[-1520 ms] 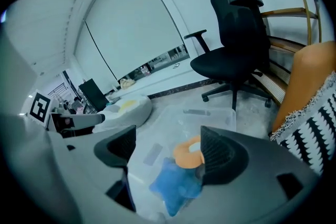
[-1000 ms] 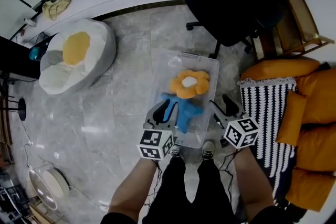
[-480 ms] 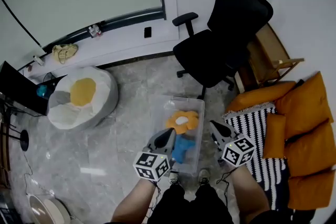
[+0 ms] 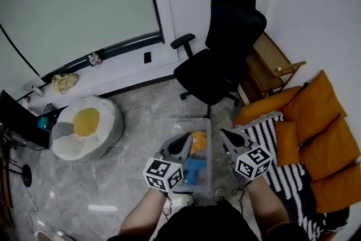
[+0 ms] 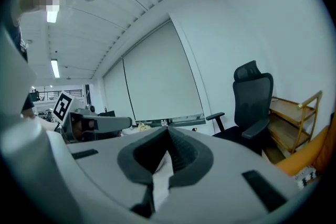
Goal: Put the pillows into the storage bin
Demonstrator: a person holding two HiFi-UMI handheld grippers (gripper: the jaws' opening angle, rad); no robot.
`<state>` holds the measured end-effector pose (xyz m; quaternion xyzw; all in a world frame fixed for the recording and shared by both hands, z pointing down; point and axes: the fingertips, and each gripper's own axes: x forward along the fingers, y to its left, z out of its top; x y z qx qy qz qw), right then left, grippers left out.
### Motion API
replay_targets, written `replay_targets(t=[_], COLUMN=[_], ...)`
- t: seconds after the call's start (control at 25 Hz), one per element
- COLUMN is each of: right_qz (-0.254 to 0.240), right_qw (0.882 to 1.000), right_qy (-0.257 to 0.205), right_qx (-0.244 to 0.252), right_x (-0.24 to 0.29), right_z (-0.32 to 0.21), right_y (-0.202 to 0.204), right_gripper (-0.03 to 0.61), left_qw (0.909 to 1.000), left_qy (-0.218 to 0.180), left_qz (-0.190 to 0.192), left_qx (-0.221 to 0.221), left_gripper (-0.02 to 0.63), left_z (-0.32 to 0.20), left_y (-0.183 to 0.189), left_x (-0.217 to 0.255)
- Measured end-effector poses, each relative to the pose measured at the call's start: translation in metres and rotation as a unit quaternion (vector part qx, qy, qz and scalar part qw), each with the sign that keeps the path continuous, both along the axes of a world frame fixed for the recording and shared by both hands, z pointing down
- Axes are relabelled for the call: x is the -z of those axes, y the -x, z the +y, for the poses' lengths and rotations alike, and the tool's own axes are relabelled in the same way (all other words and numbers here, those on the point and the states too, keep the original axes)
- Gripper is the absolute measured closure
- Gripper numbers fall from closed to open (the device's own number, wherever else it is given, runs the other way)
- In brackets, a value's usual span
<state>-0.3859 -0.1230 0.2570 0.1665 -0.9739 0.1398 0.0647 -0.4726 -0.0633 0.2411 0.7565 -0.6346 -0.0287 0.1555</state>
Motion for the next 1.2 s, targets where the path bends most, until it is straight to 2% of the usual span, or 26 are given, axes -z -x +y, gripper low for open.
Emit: replay_targets(t=[0.24,0.64,0.96,1.2], right_qz=[-0.009,-0.002,0.009,-0.001], right_qw=[0.999,0.996,0.984,0.974], right_qy=[-0.021,-0.020,0.012,0.017], right_qx=[-0.026,-0.088,-0.180,-0.224], right_x=[0.020,0.022,0.001,-0.001], right_z=[0.001,0.006,0.017,0.023], right_y=[-0.012,-0.035,-0.108,-0.168], right_gripper=[0.575,0.575,0.575,0.575], left_qw=[0.9991,0.9941,0.9833,0.9753], left_qy=[-0.019,-0.017,-0.001,0.004], left_qz=[0.001,0.010,0.019,0.016], left_qx=[-0.038,-0.107,-0.181,-0.220], left_gripper=[0.609,0.609,0.609,0.609], left_z=[-0.010,-0.021,-0.025,-0.027], left_y=[-0.015,-0.040,-0.094,-0.149], left_x=[0.015,0.011,-0.006,-0.009])
